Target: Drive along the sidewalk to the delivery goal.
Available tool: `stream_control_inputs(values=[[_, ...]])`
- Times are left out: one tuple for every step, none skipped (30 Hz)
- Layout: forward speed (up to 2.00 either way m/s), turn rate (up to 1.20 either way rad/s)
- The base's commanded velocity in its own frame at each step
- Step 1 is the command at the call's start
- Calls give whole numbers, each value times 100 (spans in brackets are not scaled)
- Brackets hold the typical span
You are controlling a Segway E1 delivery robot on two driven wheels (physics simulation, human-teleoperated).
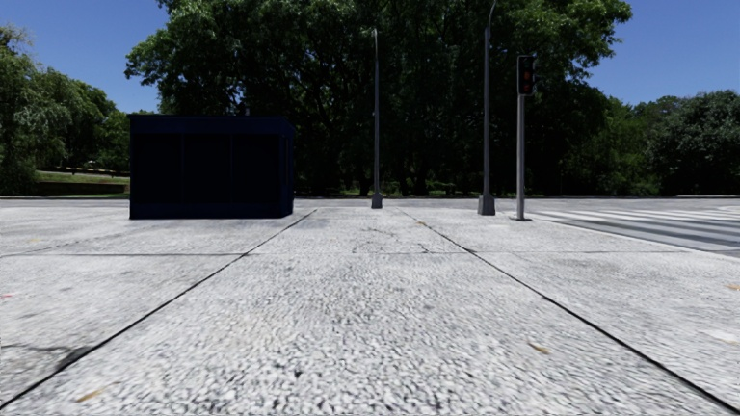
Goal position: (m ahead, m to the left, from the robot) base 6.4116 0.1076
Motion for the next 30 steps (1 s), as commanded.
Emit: stream_control_inputs(values=[[200,0],[200,0],[200,0],[200,0],[200,0],[200,0],[200,0],[200,0],[200,0],[200,0],[200,0],[200,0],[200,0],[200,0],[200,0],[200,0],[200,0],[200,0],[200,0],[200,0],[200,0],[200,0],[200,0],[200,0],[200,0],[200,0],[200,0],[200,0],[200,0],[200,0]])
